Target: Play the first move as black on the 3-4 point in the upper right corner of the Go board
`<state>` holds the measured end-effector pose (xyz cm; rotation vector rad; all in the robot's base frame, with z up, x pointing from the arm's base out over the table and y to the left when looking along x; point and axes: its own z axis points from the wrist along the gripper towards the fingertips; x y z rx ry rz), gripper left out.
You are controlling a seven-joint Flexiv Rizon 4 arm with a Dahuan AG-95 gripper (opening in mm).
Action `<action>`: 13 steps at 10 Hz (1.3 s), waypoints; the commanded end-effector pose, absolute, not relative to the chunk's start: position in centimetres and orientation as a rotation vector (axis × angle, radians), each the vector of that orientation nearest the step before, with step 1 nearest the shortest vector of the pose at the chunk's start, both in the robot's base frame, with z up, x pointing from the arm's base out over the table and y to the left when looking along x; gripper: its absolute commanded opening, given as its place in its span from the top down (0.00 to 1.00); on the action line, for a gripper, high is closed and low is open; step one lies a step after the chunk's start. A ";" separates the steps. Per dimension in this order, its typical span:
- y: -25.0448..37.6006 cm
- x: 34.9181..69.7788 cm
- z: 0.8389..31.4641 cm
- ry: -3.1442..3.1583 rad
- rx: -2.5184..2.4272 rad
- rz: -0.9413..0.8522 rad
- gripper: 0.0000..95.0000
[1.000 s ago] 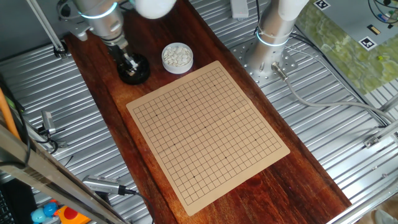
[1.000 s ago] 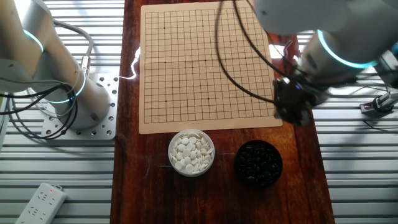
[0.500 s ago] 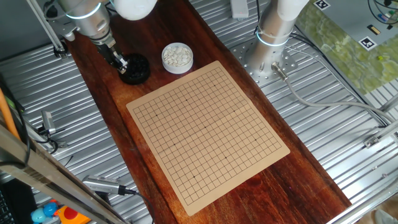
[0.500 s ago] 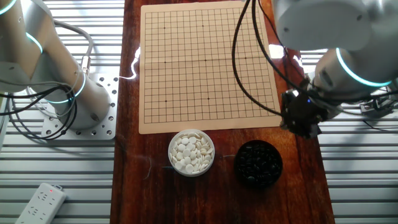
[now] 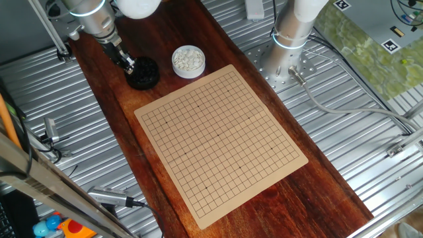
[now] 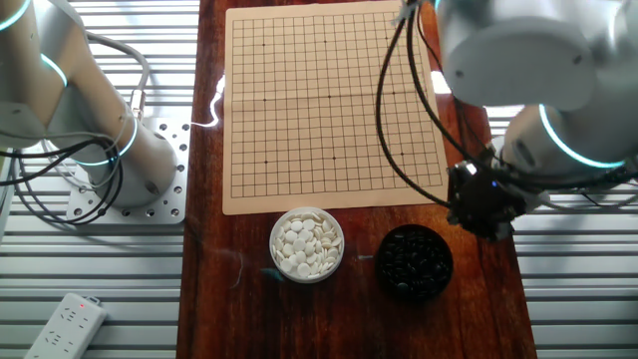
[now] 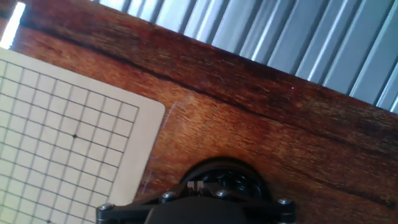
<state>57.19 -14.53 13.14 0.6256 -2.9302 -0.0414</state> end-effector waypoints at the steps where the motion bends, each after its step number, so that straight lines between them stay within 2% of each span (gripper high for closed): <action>1: -15.1 57.1 12.8 -2.927 0.643 -0.044 1.00; 13: -18.9 55.3 10.7 -2.929 0.696 -0.057 1.00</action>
